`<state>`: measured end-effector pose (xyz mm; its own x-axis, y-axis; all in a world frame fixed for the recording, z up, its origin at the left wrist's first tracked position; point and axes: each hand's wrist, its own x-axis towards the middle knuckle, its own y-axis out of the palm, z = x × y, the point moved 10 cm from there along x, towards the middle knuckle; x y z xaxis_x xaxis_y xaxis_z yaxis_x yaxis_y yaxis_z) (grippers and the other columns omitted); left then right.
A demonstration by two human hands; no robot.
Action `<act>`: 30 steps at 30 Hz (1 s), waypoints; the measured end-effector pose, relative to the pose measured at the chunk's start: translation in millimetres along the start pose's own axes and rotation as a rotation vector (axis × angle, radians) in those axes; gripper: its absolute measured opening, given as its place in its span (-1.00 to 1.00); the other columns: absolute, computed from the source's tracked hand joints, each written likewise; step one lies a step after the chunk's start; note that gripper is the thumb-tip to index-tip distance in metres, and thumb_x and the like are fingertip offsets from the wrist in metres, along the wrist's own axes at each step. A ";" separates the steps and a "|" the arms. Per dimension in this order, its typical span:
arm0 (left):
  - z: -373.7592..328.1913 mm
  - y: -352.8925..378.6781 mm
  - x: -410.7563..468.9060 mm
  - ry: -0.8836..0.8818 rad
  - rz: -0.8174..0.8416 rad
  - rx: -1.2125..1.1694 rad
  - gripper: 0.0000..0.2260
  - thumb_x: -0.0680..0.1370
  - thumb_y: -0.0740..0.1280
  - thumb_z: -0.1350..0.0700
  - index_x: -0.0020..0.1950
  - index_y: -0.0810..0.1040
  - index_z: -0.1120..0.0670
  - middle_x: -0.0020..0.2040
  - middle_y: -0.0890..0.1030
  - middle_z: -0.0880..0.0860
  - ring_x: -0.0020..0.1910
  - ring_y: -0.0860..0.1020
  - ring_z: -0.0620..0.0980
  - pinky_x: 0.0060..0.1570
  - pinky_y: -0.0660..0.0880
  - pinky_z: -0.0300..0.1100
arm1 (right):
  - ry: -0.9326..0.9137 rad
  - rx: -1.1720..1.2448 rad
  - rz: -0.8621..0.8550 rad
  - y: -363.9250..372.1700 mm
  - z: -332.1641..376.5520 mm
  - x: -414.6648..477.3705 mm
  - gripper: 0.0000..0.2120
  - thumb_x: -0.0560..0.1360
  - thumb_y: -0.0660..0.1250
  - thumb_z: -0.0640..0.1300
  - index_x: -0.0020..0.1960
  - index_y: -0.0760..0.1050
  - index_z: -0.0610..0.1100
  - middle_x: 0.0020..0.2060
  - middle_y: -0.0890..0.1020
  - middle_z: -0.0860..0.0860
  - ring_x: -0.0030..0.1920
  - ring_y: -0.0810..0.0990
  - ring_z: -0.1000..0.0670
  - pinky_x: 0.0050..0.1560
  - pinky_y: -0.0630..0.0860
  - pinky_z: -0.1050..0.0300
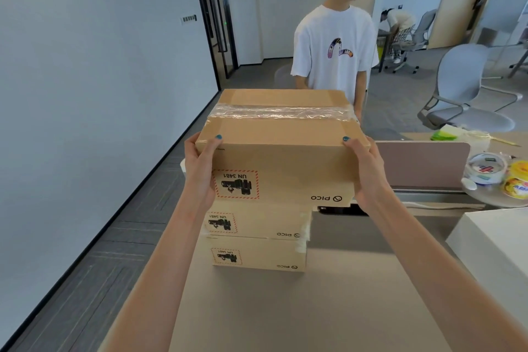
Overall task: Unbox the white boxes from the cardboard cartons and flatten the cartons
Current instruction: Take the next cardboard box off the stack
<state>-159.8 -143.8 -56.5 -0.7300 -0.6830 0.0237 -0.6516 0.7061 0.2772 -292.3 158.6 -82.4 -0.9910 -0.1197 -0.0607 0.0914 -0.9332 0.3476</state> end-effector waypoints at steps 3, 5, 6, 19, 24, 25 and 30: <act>8.7 38.1 -34.3 0.007 0.026 0.005 -0.63 0.57 0.38 0.06 0.33 0.35 -0.05 0.05 0.55 -0.02 -0.06 0.55 -0.07 -0.19 0.55 -0.06 | -0.010 0.018 -0.019 -50.0 16.2 -7.8 -0.65 0.48 0.35 -0.07 0.26 0.47 0.03 -0.05 0.61 0.05 -0.09 0.56 0.04 -0.14 0.53 0.09; 17.5 64.9 -59.5 0.009 0.042 0.008 -0.65 0.57 0.37 0.07 0.30 0.35 -0.06 0.04 0.56 -0.02 -0.09 0.55 -0.09 -0.27 0.55 -0.13 | -0.019 0.025 -0.024 -85.0 29.0 -14.7 -0.72 0.52 0.31 -0.10 0.23 0.46 0.01 -0.12 0.59 0.07 -0.18 0.55 0.09 -0.29 0.51 0.19; 23.4 78.3 -72.1 0.011 0.052 0.011 -0.66 0.57 0.37 0.08 0.30 0.35 -0.07 0.03 0.56 -0.02 -0.10 0.55 -0.10 -0.32 0.54 -0.17 | -0.023 0.026 -0.028 -103.8 33.8 -17.1 -0.74 0.53 0.30 -0.11 0.21 0.45 -0.01 -0.14 0.58 0.06 -0.21 0.54 0.10 -0.37 0.50 0.24; 102.5 192.2 -216.2 -0.020 0.115 0.100 -0.65 0.54 0.41 0.11 0.26 0.38 -0.06 0.10 0.54 -0.01 -0.06 0.52 -0.10 -0.24 0.49 -0.17 | 0.076 0.069 -0.136 -319.8 20.2 -88.8 -0.88 0.54 0.26 -0.10 0.06 0.42 0.06 -0.16 0.56 0.10 -0.23 0.51 0.11 -0.42 0.43 0.26; 160.2 187.2 -261.9 -0.136 0.105 0.126 -0.51 0.47 0.45 0.08 0.33 0.34 0.02 0.24 0.52 0.10 0.06 0.54 -0.01 -0.01 0.57 0.06 | 0.189 0.031 -0.142 -369.8 -15.9 -119.6 -0.79 0.53 0.28 -0.08 0.15 0.40 0.01 -0.11 0.53 0.06 -0.19 0.52 0.07 -0.42 0.47 0.21; 172.3 183.9 -270.8 -0.163 0.098 0.126 -0.52 0.50 0.44 0.09 0.34 0.33 0.03 0.24 0.51 0.09 0.05 0.54 -0.01 0.01 0.57 0.09 | 0.207 0.022 -0.146 -378.0 -24.4 -125.5 -0.77 0.51 0.30 -0.06 0.15 0.40 0.00 -0.12 0.53 0.06 -0.20 0.52 0.07 -0.42 0.47 0.21; 237.2 155.5 -309.2 -0.295 0.046 0.099 -0.60 0.51 0.44 0.13 0.29 0.38 0.01 0.24 0.51 0.08 0.00 0.55 -0.05 -0.09 0.55 0.01 | 0.261 -0.060 -0.152 -410.3 -66.7 -146.5 -0.69 0.39 0.38 -0.01 0.10 0.44 0.00 -0.13 0.56 0.09 -0.14 0.51 0.06 -0.15 0.45 0.17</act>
<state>-84.3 221.5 -248.6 -0.7781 -0.5763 -0.2497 -0.6228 0.7597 0.1873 -178.1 536.5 -278.5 -0.9358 -0.0530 -0.3484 -0.0425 -0.9645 0.2608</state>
